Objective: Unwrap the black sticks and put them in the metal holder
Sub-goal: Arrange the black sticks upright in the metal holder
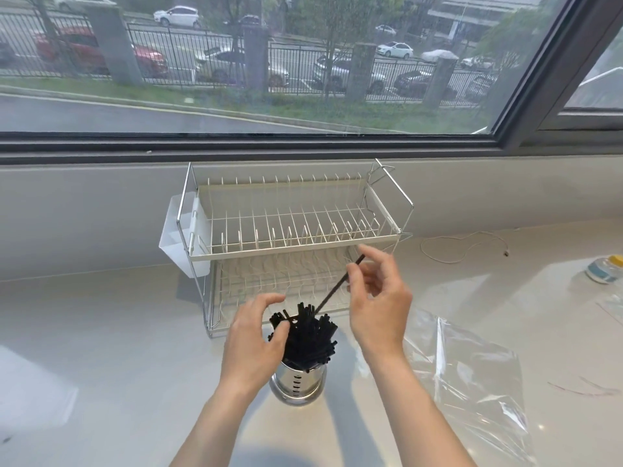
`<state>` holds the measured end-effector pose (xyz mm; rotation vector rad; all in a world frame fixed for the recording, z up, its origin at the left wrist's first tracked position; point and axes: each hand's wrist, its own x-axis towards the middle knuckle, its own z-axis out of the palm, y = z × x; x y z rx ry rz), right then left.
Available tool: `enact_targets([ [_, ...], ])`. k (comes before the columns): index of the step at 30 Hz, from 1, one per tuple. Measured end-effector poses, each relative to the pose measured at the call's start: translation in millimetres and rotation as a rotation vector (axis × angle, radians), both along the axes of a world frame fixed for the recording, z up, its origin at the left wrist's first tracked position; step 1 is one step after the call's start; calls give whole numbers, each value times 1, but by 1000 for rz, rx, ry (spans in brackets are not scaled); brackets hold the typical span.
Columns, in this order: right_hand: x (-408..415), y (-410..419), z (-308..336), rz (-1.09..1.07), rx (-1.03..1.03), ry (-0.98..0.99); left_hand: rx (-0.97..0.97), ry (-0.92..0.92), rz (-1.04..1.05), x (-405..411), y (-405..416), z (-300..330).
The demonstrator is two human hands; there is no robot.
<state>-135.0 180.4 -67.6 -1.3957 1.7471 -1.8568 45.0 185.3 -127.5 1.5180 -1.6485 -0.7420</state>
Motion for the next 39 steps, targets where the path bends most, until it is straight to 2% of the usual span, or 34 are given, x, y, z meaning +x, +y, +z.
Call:
enact_targets([
  [2, 10, 7, -18, 23, 52, 183, 25, -83, -35, 4, 3, -7],
  [7, 21, 24, -65, 159, 376, 436, 39, -105, 19, 2, 5, -10],
  [9, 17, 25, -66, 194, 470, 399, 25, -113, 33, 1, 4, -11],
  [11, 9, 27, -62, 241, 455, 285, -32, -111, 14, 3, 5, -11],
  [13, -2, 34, -58, 262, 426, 166, -108, -112, -118, 7, 8, -10],
  [15, -11, 39, -57, 320, 444, 72, -141, -195, -321, 9, 10, -10],
  [17, -15, 41, -62, 388, 482, 60, -170, -270, -415, 7, 12, -15],
  [21, -10, 34, -70, 352, 503, 143, -161, -174, -233, -6, 10, -20],
  [26, -4, 23, -72, 199, 496, 68, -114, -104, -47, -7, 5, -19],
  [29, -3, 22, -72, 176, 489, -39, -109, -76, -39, -6, 6, -17],
  [33, -9, 32, -74, 357, 443, -236, -68, -9, -88, 0, 9, -21],
  [37, -4, 34, -76, 438, 477, -160, 28, -132, -271, -3, 7, -25],
  [39, 1, 28, -74, 385, 471, -66, 10, -162, -240, -11, 6, -26],
])
